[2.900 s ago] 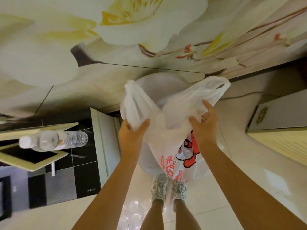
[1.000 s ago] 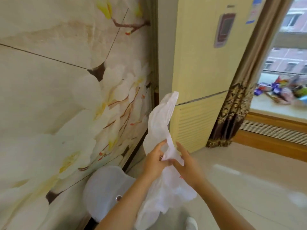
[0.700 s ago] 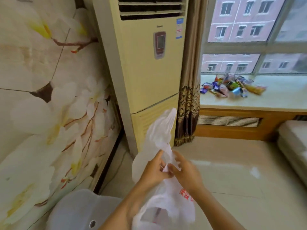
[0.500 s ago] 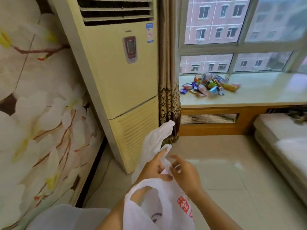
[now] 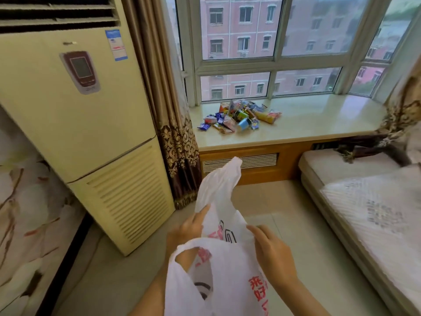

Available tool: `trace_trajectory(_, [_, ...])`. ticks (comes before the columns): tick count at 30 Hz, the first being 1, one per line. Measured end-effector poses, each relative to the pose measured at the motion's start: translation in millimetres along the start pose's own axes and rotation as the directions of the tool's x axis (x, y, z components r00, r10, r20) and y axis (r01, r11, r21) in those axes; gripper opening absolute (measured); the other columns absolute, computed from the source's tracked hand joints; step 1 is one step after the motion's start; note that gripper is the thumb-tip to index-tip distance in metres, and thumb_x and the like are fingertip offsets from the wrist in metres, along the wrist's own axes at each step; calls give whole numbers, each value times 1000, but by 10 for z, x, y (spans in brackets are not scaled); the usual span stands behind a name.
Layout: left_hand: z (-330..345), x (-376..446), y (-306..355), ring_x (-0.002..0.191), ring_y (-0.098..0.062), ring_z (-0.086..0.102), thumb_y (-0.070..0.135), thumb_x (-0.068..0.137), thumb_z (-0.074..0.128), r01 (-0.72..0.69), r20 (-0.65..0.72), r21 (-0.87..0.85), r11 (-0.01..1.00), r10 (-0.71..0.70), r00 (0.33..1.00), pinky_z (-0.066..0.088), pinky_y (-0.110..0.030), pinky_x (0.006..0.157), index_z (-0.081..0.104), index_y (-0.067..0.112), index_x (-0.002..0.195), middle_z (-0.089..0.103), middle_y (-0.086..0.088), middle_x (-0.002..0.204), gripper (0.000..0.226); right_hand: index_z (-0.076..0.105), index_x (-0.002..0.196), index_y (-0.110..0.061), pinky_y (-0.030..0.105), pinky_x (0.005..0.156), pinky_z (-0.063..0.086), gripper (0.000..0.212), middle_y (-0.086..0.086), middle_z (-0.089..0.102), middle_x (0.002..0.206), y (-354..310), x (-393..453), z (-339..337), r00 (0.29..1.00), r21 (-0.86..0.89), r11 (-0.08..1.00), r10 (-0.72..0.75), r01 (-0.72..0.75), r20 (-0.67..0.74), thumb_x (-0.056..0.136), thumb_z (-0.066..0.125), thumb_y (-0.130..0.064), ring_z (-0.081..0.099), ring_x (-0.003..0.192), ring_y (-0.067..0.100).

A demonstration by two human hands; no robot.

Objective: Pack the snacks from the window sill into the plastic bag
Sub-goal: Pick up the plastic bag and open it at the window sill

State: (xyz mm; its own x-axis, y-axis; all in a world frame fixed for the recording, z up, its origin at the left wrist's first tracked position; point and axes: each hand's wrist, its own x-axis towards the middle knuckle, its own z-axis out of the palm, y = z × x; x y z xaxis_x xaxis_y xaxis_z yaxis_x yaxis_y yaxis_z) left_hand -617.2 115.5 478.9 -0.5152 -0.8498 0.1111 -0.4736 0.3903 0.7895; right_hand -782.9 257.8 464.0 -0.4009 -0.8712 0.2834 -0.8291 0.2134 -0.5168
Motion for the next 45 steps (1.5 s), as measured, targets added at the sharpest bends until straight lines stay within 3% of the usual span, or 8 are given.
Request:
trace_trajectory(7, [425, 801, 287, 43, 2, 40, 3, 65, 86, -219, -141, 521, 825, 336, 931, 22, -4, 41, 67, 17, 121, 66, 11, 67, 61, 66, 108, -15, 24, 41, 47, 54, -4, 65, 88, 904, 424, -223, 995, -107, 994, 28, -37, -91, 60, 82, 4, 56, 57, 13])
trace_trajectory(14, [812, 2263, 261, 75, -9, 67, 21, 92, 62, -81, -328, 363, 928, 209, 921, 42, -13, 52, 69, 22, 116, 73, 5, 104, 25, 61, 103, -24, 7, 36, 15, 68, -9, 63, 84, 1735, 1297, -279, 1000, -220, 975, 17, -15, 9, 43, 94, -17, 49, 47, 3])
trace_trajectory(21, [1202, 3958, 587, 73, -2, 57, 22, 89, 66, -88, -389, 201, 976, 163, 907, 38, -14, 57, 73, 23, 93, 68, 12, 91, 8, 56, 98, -33, 21, 33, 44, 69, -9, 67, 80, 2518, 2636, -221, 997, -229, 971, 61, -69, -40, 45, 93, -10, 58, 46, 10])
trace_trajectory(25, [1433, 4793, 801, 73, -8, 62, 21, 85, 71, -134, -360, 213, 968, 205, 910, 39, -15, 54, 74, 24, 89, 70, 12, 89, 6, 65, 107, -19, 33, 75, 56, 59, 3, 63, 108, 2791, 3412, -407, 986, -263, 964, -10, -34, -164, 54, 91, -18, 65, 91, 19])
trace_trajectory(29, [1662, 5501, 939, 70, -12, 65, 19, 83, 74, -200, -316, 275, 941, 284, 905, 36, -15, 51, 75, 24, 86, 71, 10, 89, 6, 51, 128, -22, 57, 109, 27, 63, 9, 48, 138, 2931, 4409, -548, 924, -415, 897, -280, 155, -260, 73, 78, -32, 41, 131, 31])
trace_trajectory(33, [1900, 6144, 1015, 66, -12, 65, 20, 80, 76, -241, -282, 353, 904, 348, 894, 27, -5, 52, 76, 26, 85, 72, 10, 89, 7, 39, 142, -23, 56, 113, 20, 65, 8, 35, 150, 3024, 5458, -546, 874, -484, 815, -450, 319, -182, 86, 61, -47, 28, 140, 30])
trace_trajectory(41, [2419, 7414, 1043, 70, -9, 66, 27, 84, 71, -281, -224, 429, 859, 402, 888, 48, -14, 55, 75, 23, 89, 72, 9, 88, 7, 12, 151, -31, 55, 112, 19, 105, -3, 22, 158, 3477, 7061, -87, 974, -241, 959, -102, 151, 203, 68, 51, -82, 26, 143, 23])
trace_trajectory(45, [2499, 7878, 1092, 71, -5, 66, 34, 88, 64, -317, -241, 440, 840, 450, 860, 48, -10, 59, 75, 25, 88, 72, 12, 88, 14, -6, 151, -35, 44, 105, 36, 98, -4, 32, 153, 3580, 7511, 143, 960, -151, 976, -116, 158, 254, 80, 57, -61, 44, 129, 18])
